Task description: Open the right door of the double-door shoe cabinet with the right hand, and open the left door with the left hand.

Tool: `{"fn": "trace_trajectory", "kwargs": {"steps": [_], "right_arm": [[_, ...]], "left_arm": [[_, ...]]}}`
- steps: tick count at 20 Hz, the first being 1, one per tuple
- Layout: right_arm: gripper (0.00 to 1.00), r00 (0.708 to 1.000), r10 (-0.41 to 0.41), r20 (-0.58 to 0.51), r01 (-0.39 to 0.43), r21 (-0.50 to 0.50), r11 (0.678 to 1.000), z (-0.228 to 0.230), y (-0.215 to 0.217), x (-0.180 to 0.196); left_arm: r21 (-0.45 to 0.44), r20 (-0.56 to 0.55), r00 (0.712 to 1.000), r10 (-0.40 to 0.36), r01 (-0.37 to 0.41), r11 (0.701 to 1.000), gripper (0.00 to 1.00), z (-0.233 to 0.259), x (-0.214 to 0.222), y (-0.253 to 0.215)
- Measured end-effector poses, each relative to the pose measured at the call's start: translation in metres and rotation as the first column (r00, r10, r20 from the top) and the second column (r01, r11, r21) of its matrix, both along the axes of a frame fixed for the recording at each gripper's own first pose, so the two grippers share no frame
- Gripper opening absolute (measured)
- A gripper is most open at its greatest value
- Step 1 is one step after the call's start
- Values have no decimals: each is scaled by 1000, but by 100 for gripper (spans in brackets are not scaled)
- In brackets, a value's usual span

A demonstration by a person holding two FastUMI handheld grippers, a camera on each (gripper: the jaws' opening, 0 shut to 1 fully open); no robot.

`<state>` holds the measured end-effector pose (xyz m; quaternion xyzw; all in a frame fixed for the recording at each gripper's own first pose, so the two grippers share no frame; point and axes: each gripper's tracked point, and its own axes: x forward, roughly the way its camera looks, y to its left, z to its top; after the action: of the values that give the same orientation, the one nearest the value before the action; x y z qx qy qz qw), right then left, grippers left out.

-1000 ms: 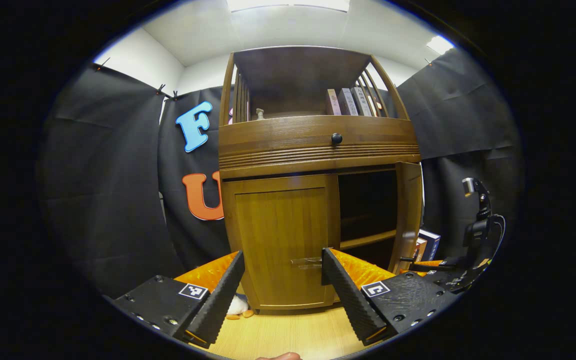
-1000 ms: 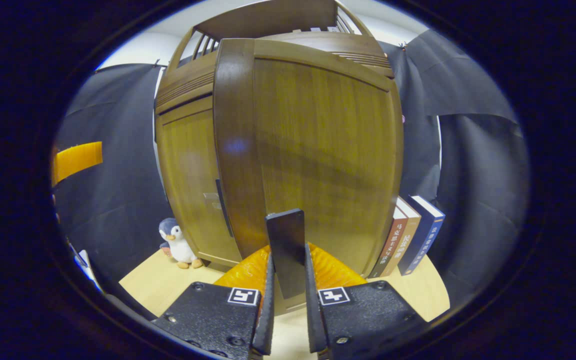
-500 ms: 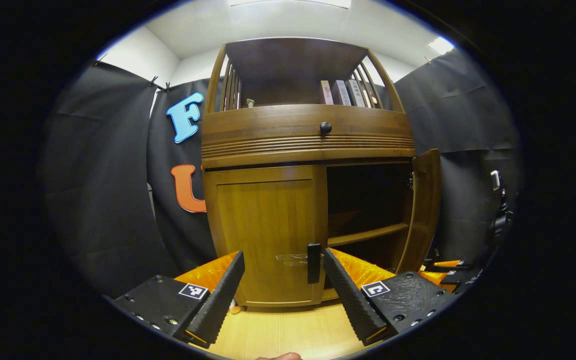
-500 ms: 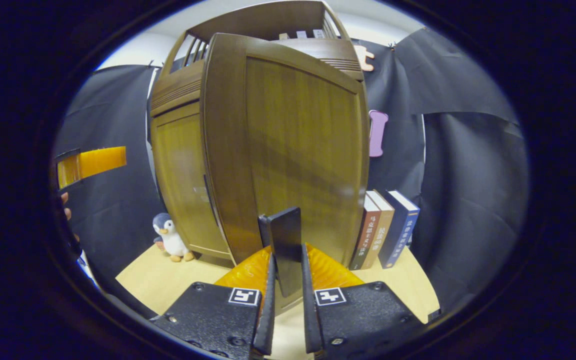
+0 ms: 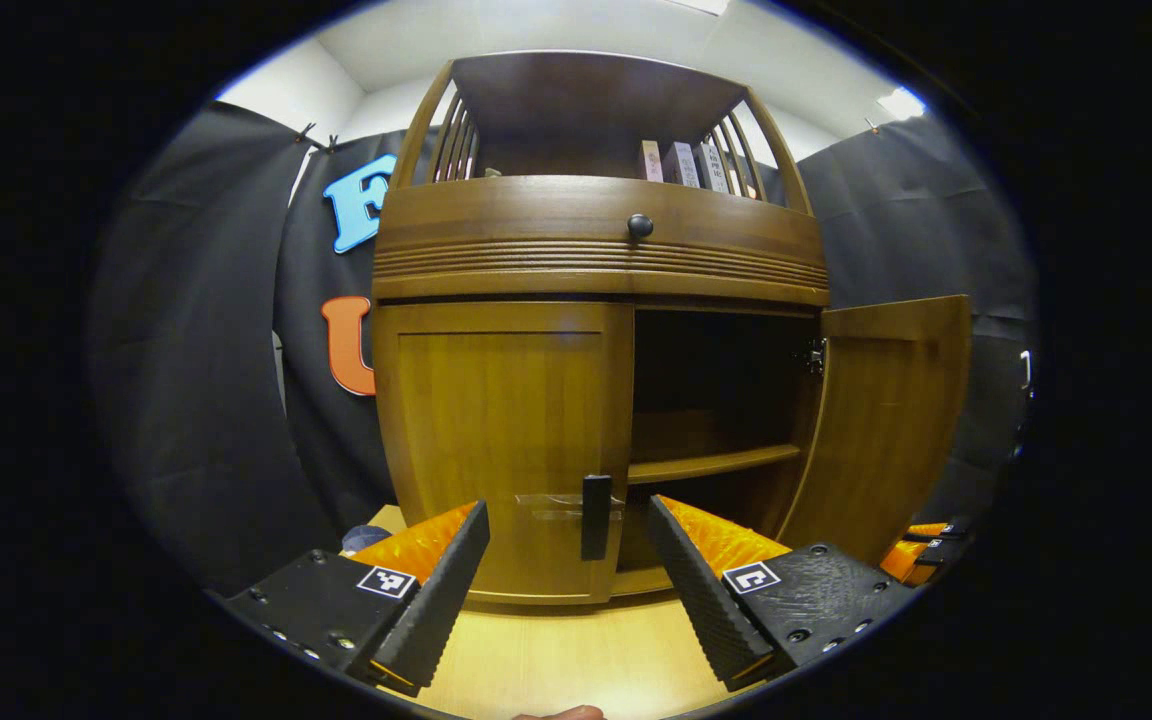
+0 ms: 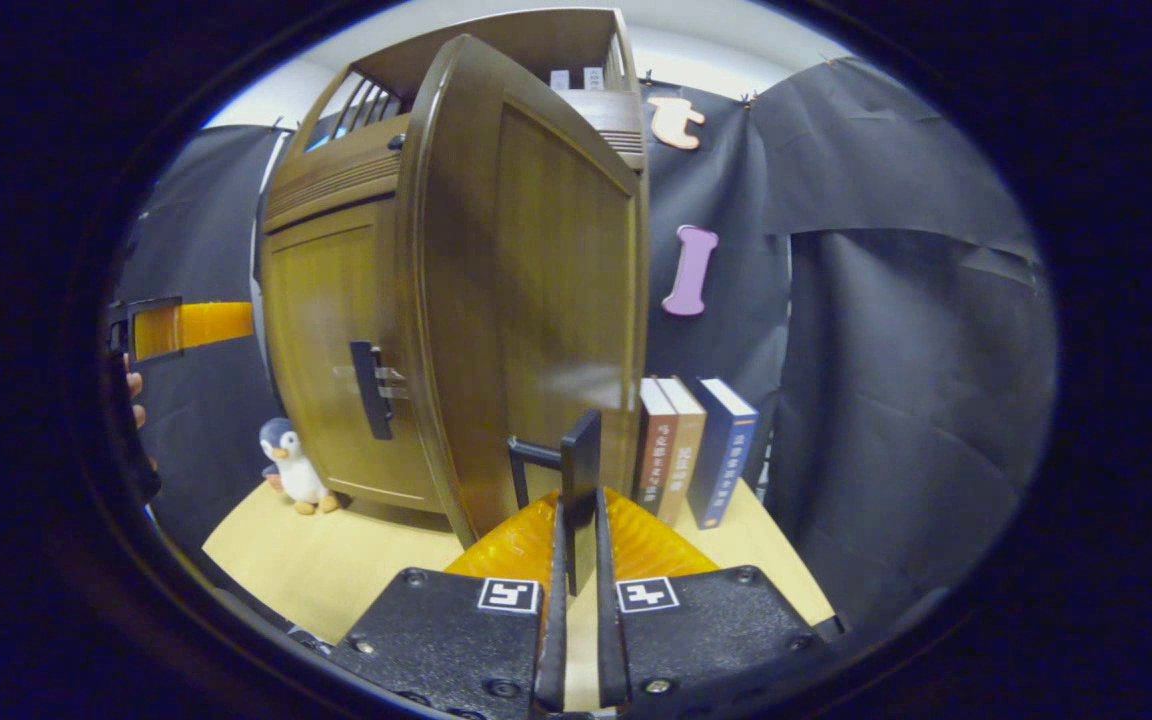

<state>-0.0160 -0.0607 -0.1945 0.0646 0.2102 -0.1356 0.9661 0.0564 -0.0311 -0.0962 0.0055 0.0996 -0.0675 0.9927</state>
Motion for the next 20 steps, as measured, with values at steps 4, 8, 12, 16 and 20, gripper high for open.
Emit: {"fn": "trace_trajectory", "kwargs": {"steps": [4, 8, 12, 16, 20], "right_arm": [[13, 999, -51, -2, 51, -2, 999, -2, -15, -6], [12, 999, -52, -8, 52, -22, 998, -1, -22, -10], [7, 997, -80, -16, 78, -75, 994, 1, -43, -21], [7, 995, -96, -13, 95, -56, 994, 1, -53, -28], [7, 993, -115, -7, 114, -63, 991, 2, -60, -33]], "left_arm": [[17, -11, 1000, -28, 28, 999, 96, -7, 5, -15], [22, -31, 998, -47, 48, 999, 100, -17, 13, -23], [29, -74, 996, -44, 47, 999, 96, -35, 22, -26], [34, -82, 996, -44, 47, 998, 96, -46, 34, -30], [49, -91, 995, -48, 52, 997, 96, -59, 48, -35]]}}
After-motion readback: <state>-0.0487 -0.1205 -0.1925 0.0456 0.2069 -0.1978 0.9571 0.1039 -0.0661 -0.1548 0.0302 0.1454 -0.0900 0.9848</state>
